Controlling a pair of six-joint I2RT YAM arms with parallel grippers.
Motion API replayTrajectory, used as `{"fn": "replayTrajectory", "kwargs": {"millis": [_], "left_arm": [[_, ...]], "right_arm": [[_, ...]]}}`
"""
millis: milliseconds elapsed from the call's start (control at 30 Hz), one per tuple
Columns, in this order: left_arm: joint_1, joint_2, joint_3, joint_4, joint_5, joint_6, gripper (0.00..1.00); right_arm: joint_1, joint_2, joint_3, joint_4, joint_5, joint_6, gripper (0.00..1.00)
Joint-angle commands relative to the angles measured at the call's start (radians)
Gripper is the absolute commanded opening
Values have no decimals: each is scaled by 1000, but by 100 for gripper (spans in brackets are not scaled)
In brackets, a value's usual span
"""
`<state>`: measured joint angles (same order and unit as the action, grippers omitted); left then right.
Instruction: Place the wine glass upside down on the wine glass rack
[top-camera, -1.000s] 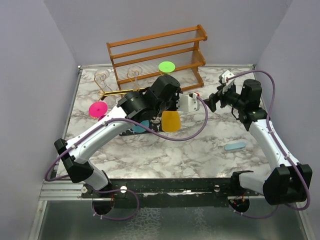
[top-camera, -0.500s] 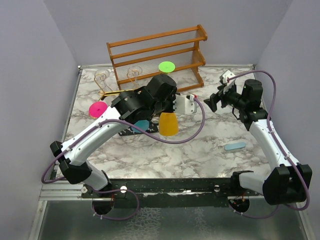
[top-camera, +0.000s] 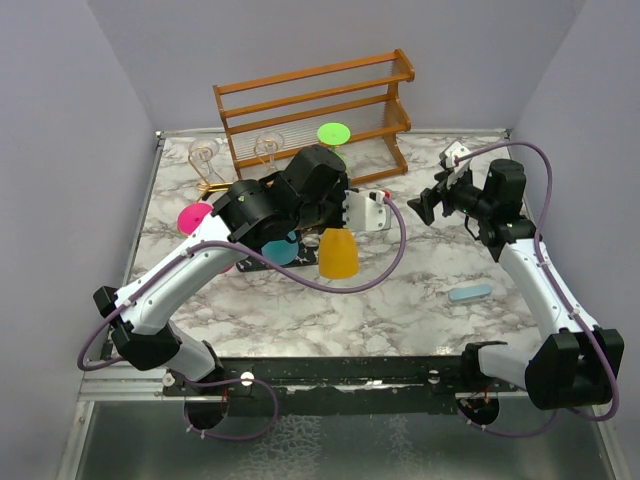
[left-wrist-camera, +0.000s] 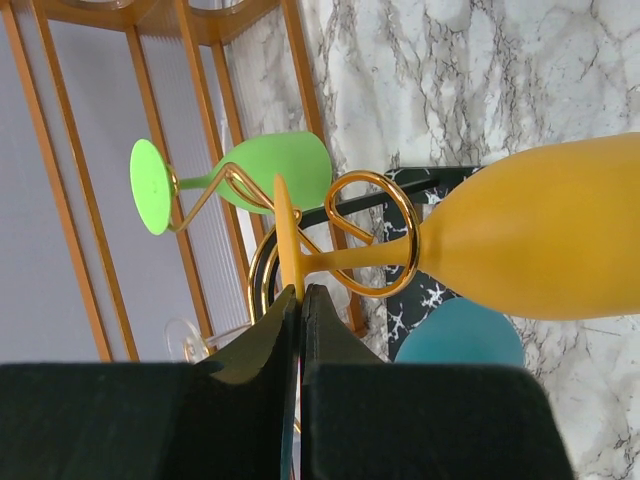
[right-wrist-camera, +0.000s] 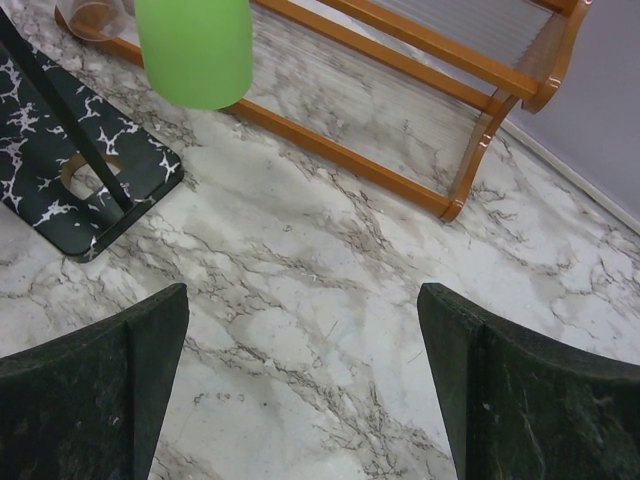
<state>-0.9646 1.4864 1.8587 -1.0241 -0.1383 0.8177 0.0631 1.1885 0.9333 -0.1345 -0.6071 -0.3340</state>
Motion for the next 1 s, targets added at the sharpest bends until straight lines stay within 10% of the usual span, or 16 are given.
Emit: {"fn": "replayTrajectory", "kwargs": {"millis": [0, 967], "left_arm": [[-6, -30, 26, -8, 60, -12, 0], [-6, 5, 22, 40, 82, -27, 0]], "right_arm": [[-9, -17, -10, 19, -30, -13, 96], [-16, -29, -14, 16, -51, -18, 96]]}}
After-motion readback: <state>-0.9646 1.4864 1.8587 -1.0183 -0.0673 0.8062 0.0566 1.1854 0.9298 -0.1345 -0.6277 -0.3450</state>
